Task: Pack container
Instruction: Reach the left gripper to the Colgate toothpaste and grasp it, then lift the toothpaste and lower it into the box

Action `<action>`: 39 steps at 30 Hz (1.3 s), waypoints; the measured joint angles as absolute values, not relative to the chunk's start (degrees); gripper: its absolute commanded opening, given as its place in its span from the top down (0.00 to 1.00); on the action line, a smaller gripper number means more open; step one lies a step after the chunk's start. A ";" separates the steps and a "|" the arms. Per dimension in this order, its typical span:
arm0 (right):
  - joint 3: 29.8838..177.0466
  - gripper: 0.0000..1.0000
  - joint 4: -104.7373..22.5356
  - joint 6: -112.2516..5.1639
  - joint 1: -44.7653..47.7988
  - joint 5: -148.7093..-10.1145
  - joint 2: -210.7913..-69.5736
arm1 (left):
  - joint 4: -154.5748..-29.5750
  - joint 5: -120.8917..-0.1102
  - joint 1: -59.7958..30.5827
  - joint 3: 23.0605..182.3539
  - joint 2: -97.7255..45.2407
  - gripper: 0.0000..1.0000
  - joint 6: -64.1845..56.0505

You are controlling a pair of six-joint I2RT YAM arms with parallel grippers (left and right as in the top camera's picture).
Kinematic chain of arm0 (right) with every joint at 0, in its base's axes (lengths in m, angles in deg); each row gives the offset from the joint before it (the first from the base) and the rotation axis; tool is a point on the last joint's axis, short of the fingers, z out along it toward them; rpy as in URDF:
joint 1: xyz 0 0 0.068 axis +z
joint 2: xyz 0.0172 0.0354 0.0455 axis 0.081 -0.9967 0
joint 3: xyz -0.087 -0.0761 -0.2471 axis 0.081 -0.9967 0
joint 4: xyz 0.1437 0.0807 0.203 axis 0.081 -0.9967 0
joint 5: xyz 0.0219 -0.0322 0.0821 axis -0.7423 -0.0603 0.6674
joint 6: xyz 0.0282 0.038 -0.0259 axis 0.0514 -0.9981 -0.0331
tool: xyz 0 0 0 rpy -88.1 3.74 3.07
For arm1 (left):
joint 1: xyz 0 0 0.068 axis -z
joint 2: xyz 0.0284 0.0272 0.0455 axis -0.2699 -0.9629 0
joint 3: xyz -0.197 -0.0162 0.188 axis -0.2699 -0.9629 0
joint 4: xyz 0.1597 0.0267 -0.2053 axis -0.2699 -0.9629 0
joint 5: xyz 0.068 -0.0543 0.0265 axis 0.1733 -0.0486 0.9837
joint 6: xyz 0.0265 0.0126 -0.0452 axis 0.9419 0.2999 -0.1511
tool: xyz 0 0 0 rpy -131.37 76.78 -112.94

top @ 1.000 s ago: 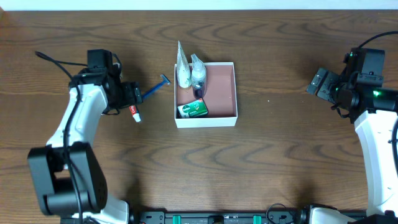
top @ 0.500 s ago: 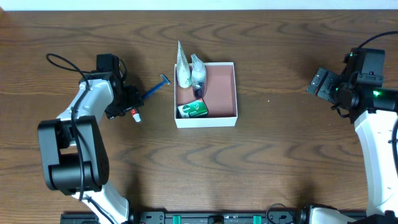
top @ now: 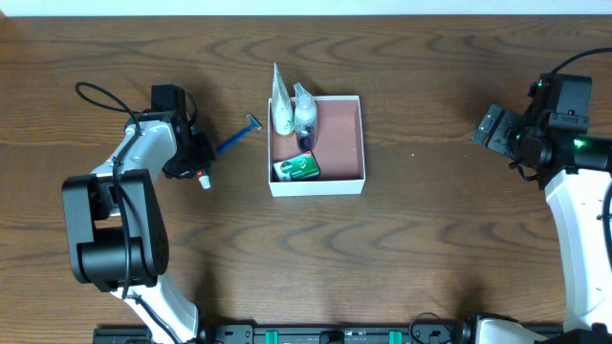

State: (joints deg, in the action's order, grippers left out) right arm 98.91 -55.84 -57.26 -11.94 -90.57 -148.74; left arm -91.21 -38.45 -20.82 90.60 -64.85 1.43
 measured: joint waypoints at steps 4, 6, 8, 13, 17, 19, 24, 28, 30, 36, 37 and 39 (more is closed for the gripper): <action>98.91 0.01 -55.84 -57.24 -11.94 -90.57 -148.74 | -91.23 -38.45 -20.82 90.60 -64.85 0.82 1.47; 98.91 0.01 -55.84 -57.24 -11.94 -90.57 -148.74 | -91.23 -38.45 -20.82 90.60 -64.85 0.81 1.47; 98.91 0.01 -55.87 -57.24 -11.94 -90.57 -148.74 | -91.28 -38.45 -20.82 90.60 -64.85 0.81 1.47; 98.91 0.01 -55.84 -57.26 -11.94 -90.57 -148.74 | -93.27 -38.47 -20.82 90.97 -63.87 0.85 1.54; 98.91 0.01 -55.87 -57.26 -11.94 -90.57 -148.74 | -96.00 -39.26 -20.82 91.23 -59.67 0.85 3.57; 98.91 0.01 -55.87 -57.26 -11.94 -90.57 -148.74 | -97.22 -40.55 -20.82 91.49 -56.00 0.85 4.66; 98.91 0.01 -55.87 -57.24 -11.94 -90.59 -148.74 | -99.45 -45.70 -20.52 92.52 -44.42 0.85 6.72; 98.91 0.01 -55.84 -57.24 -11.94 -90.59 -148.74 | -99.25 -50.84 -18.51 92.83 -36.46 0.86 8.21; 98.91 0.01 -55.84 -57.26 -11.94 -90.57 -148.74 | -97.46 -53.88 -16.58 92.85 -32.88 0.86 8.69; 98.91 0.01 -55.87 -57.24 -11.94 -90.57 -148.74 | -90.01 -59.71 -9.22 93.00 -25.58 0.86 9.69; 98.91 0.01 -55.87 -57.24 -11.94 -90.57 -148.74 | -88.46 -60.11 -7.27 93.00 -24.90 0.86 9.76; 98.91 0.01 -55.84 -57.26 -11.94 -90.57 -148.74 | -85.94 -60.76 -4.32 93.02 -24.57 0.86 9.69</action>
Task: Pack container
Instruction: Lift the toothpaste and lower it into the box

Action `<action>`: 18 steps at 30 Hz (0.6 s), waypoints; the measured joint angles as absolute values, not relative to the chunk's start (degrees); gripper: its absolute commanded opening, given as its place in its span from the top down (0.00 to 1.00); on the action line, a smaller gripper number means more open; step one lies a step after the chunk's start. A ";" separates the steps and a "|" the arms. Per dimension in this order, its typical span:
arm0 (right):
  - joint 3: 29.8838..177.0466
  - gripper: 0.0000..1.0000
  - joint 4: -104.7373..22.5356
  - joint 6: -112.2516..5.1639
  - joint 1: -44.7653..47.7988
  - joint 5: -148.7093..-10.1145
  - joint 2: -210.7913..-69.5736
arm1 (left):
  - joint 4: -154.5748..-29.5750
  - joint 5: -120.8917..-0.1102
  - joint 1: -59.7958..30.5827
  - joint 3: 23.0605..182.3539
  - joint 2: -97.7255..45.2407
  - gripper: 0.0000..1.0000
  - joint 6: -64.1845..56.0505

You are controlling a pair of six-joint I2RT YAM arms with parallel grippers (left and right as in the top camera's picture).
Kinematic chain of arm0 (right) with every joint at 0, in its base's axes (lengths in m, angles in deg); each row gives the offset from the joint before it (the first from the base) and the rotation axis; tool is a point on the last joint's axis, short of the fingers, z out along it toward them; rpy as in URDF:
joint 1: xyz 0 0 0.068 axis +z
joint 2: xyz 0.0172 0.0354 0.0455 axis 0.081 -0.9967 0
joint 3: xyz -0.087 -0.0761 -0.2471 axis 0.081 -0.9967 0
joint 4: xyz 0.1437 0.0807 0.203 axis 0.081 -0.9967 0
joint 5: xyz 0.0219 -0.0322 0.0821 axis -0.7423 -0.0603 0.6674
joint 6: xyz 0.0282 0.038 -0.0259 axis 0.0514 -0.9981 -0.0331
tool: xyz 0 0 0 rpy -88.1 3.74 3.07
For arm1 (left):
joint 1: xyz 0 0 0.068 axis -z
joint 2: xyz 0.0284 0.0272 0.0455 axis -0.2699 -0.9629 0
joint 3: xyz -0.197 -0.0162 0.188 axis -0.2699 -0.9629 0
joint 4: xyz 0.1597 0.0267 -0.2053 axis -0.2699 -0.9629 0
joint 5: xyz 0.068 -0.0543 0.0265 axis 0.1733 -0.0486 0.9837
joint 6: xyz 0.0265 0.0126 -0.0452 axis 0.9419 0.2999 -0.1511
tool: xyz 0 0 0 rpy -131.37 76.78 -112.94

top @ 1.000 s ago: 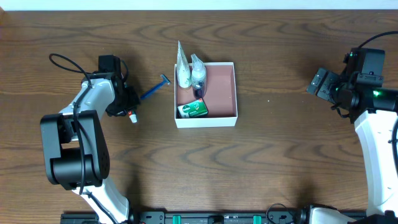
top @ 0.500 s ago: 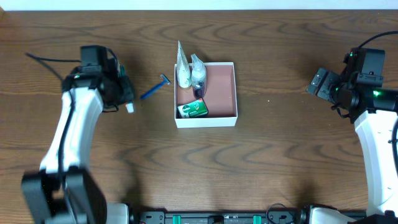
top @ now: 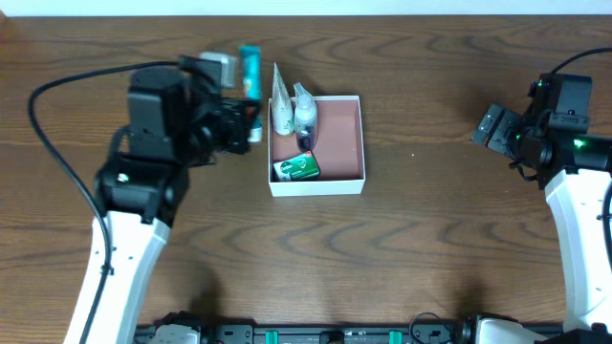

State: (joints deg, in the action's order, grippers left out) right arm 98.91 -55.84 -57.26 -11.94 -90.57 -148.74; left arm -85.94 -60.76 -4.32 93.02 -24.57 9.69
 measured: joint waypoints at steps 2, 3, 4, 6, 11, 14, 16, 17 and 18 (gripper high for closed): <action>98.91 0.01 -55.87 -57.24 -11.94 -90.57 -148.74 | -83.04 -61.03 -0.78 93.05 -25.03 0.86 9.50; 98.91 0.01 -55.89 -57.26 -11.94 -90.57 -148.74 | -81.83 -61.11 0.46 93.05 -25.42 0.86 9.34; 98.91 0.01 -55.87 -57.26 -11.94 -90.57 -148.74 | -80.28 -61.16 1.95 93.05 -26.08 0.86 8.95; 98.91 0.01 -55.87 -57.24 -11.94 -90.57 -148.74 | -77.46 -60.79 4.53 93.05 -27.89 0.88 7.53; 98.91 0.01 -55.87 -57.26 -11.94 -90.57 -148.74 | -74.62 -54.95 10.02 93.05 -34.54 0.89 2.00; 98.91 0.01 -55.87 -57.26 -11.94 -90.57 -148.74 | -73.55 -52.00 12.68 93.05 -39.35 0.89 -0.73; 98.91 0.01 -55.87 -57.26 -11.94 -90.57 -148.74 | -72.31 -50.73 14.32 93.05 -42.67 0.89 -1.76; 98.91 0.01 -55.87 -57.24 -11.94 -90.57 -148.74 | -71.50 -50.36 15.11 93.05 -44.13 0.89 -2.18; 98.91 0.01 -55.87 -57.26 -11.94 -90.57 -148.74 | -70.78 -50.10 15.81 93.05 -45.60 0.89 -2.50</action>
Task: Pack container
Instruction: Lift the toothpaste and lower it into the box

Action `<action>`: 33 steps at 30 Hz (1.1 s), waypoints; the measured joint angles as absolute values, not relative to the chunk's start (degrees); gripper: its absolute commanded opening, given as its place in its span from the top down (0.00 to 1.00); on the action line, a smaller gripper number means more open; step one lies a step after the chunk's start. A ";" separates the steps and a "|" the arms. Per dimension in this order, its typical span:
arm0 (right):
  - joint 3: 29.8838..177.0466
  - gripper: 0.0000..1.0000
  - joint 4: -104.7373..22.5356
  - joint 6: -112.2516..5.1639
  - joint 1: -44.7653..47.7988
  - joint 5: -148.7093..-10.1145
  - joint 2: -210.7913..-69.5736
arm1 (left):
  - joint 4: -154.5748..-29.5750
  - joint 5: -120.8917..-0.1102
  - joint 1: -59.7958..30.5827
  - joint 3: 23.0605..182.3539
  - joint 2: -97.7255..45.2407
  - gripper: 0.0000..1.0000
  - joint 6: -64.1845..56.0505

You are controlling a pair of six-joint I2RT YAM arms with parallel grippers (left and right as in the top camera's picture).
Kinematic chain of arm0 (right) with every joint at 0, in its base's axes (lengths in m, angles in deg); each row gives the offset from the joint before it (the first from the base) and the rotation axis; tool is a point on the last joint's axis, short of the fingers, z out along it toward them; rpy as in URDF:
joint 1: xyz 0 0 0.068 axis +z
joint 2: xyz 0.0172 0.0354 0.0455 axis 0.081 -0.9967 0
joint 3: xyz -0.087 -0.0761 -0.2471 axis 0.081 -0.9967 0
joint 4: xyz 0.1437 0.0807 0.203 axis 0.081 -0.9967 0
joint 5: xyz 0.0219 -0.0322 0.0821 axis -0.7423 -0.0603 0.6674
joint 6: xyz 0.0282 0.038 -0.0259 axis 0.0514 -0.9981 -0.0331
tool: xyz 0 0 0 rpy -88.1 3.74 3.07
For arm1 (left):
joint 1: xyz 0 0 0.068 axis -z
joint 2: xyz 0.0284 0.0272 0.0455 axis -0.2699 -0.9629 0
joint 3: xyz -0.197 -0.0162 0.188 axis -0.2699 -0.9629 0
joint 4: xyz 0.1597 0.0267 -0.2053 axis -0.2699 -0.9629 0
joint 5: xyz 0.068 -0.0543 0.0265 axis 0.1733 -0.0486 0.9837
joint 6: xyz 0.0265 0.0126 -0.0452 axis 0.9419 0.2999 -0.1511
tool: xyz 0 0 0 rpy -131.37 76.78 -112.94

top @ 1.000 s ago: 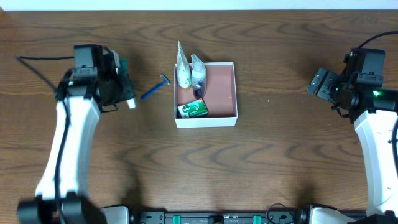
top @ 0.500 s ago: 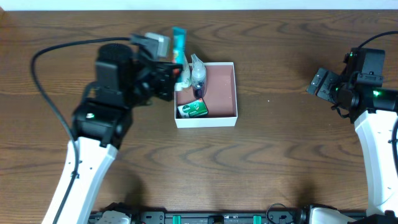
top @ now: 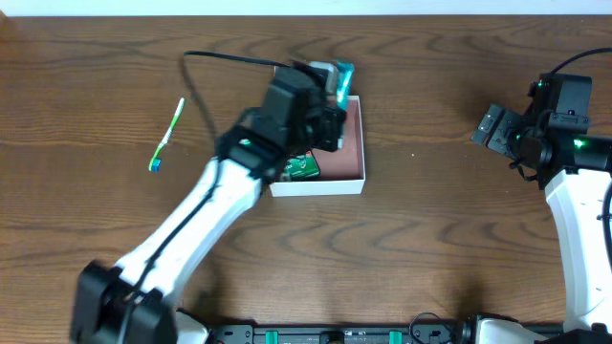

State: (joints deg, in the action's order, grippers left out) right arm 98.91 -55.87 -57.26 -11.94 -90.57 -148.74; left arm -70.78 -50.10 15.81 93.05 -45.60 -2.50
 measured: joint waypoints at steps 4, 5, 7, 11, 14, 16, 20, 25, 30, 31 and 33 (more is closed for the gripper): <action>98.91 0.01 -55.84 -57.26 -11.94 -90.57 -148.74 | -69.09 -49.11 17.86 93.05 -50.54 0.89 -3.07; 98.91 0.01 -55.87 -57.24 -11.94 -90.57 -148.74 | -69.09 -48.87 18.01 93.05 -51.63 0.89 -3.51; 98.91 0.01 -55.84 -57.26 -11.94 -90.57 -148.74 | -69.03 -48.30 17.99 93.05 -53.03 0.89 -3.86; 98.91 0.01 -55.84 -57.26 -11.94 -90.57 -148.74 | -69.22 -46.77 17.88 93.05 -54.71 0.89 -4.06; 98.91 0.01 -55.84 -57.26 -11.94 -90.57 -148.74 | -69.44 -45.70 17.88 93.05 -54.78 0.89 -4.30; 98.91 0.01 -55.84 -57.26 -11.94 -90.57 -148.74 | -69.77 -44.85 17.88 93.05 -54.78 0.89 -4.91; 98.91 0.01 -55.84 -57.24 -11.94 -90.57 -148.74 | -70.73 -44.00 17.88 93.05 -54.78 0.89 -6.09; 98.91 0.01 -55.84 -57.24 -11.94 -90.57 -148.74 | -70.97 -43.56 17.88 93.05 -55.24 0.89 -7.53; 98.91 0.01 -55.87 -57.26 -11.94 -90.57 -148.74 | -70.97 -43.34 17.88 93.05 -57.60 0.89 -8.23; 98.91 0.01 -55.84 -57.24 -11.94 -90.57 -148.74 | -70.97 -43.34 17.88 93.05 -58.08 0.89 -8.34; 98.91 0.01 -55.87 -57.26 -11.94 -90.57 -148.74 | -70.97 -43.30 17.88 93.05 -59.13 0.89 -8.36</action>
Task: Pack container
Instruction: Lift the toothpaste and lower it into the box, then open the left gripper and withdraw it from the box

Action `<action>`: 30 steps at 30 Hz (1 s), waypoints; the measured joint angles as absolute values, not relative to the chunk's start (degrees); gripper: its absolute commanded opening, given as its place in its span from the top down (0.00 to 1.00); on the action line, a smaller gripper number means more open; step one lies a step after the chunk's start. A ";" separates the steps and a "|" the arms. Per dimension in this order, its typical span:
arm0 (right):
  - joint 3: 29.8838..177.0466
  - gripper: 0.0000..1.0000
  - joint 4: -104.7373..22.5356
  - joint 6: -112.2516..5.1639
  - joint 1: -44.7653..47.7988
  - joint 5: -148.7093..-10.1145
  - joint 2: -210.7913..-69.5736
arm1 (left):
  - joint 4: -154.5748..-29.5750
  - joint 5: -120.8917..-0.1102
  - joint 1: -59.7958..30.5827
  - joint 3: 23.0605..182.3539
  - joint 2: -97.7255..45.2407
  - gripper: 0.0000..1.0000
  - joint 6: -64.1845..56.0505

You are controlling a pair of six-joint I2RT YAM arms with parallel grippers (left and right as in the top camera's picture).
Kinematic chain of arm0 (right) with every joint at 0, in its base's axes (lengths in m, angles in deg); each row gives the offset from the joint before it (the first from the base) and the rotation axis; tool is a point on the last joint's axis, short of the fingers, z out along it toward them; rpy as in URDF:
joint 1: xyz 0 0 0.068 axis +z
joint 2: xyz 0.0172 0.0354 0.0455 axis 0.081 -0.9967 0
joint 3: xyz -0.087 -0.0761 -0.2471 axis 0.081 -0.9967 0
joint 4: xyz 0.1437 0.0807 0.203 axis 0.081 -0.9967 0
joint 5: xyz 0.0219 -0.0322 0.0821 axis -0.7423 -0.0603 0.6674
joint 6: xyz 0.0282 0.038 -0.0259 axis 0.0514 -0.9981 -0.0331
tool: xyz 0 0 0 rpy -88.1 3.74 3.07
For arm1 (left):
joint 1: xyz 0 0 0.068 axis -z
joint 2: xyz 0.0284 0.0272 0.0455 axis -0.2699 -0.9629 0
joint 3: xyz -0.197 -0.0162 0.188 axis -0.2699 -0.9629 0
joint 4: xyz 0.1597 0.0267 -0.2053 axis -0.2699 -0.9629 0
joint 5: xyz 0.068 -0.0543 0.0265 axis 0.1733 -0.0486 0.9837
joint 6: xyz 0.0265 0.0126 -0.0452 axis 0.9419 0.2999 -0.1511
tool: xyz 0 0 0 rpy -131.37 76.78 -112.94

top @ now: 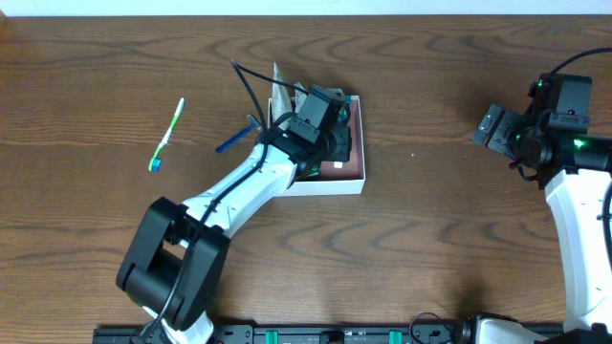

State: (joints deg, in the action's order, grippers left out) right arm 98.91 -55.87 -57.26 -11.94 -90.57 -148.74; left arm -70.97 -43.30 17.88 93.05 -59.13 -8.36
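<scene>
The white box (356, 178) with a pink floor stands mid-table. My left gripper (337, 143) is down inside it, the arm reaching in from the lower left; its fingers are hidden from above and the teal tube does not show. A white pouch (278, 88) leans at the box's back left corner. A bit of a green packet (308, 173) peeks out under the arm. My right gripper (495, 127) hovers far to the right, open and holding nothing.
A green toothbrush (168, 133) lies on the wood at the left. A blue razor (235, 139) lies just left of the box, beside the left arm. The table's back edge runs along the top.
My left gripper was above the box's back edge with the teal tube showing in it. Now it sits lower, inside the box, and the tube is out of sight. The right arm is unchanged.
My left gripper was at the table's left, down on a small tube with a red and white cap. Then it held the teal tube high, left of the box. Then it was over the box's back edge, and now it is down in the box.
</scene>
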 measured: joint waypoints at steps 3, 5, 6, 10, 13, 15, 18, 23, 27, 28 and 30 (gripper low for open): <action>98.91 0.01 -55.87 -57.24 -11.94 -90.57 -148.74 | -71.02 -42.58 17.88 93.05 -60.55 0.89 -8.36; 98.91 0.01 -55.84 -57.26 -11.94 -90.57 -148.74 | -70.97 -41.64 17.91 93.05 -61.01 0.89 -8.32; 98.91 0.01 -55.84 -57.26 -11.94 -90.59 -148.74 | -70.99 -41.38 17.91 93.05 -61.01 0.90 -8.32; 98.91 0.01 -55.84 -57.24 -11.94 -90.57 -148.74 | -71.43 -40.04 17.91 93.05 -61.01 0.89 -8.32; 98.91 0.01 -55.87 -57.26 -11.94 -90.57 -148.74 | -72.13 -39.39 17.88 93.07 -61.01 0.89 -8.25; 98.91 0.01 -55.84 -57.26 -11.94 -90.59 -148.74 | -73.14 -38.64 17.93 93.40 -61.01 0.89 -8.12; 98.91 0.01 -55.84 -57.26 -11.94 -90.57 -148.74 | -74.49 -37.57 17.95 93.68 -61.01 0.89 -8.08; 98.91 0.01 -55.84 -57.24 -11.94 -90.57 -148.74 | -75.65 -36.15 17.99 93.92 -61.01 0.89 -8.06; 98.91 0.01 -55.84 -57.26 -11.94 -90.57 -148.74 | -75.80 -35.52 17.99 93.94 -61.01 0.71 -7.99; 98.91 0.01 -55.87 -57.26 -11.94 -90.57 -148.74 | -75.85 -35.47 17.99 93.94 -61.01 0.68 -7.84; 98.91 0.01 -55.84 -57.26 -11.94 -90.57 -148.74 | -75.82 -35.45 17.99 93.94 -61.01 0.63 -7.95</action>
State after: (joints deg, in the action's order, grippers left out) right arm 98.91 -55.84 -57.26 -11.94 -90.57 -148.74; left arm -75.82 -35.45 17.99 93.94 -61.01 -7.95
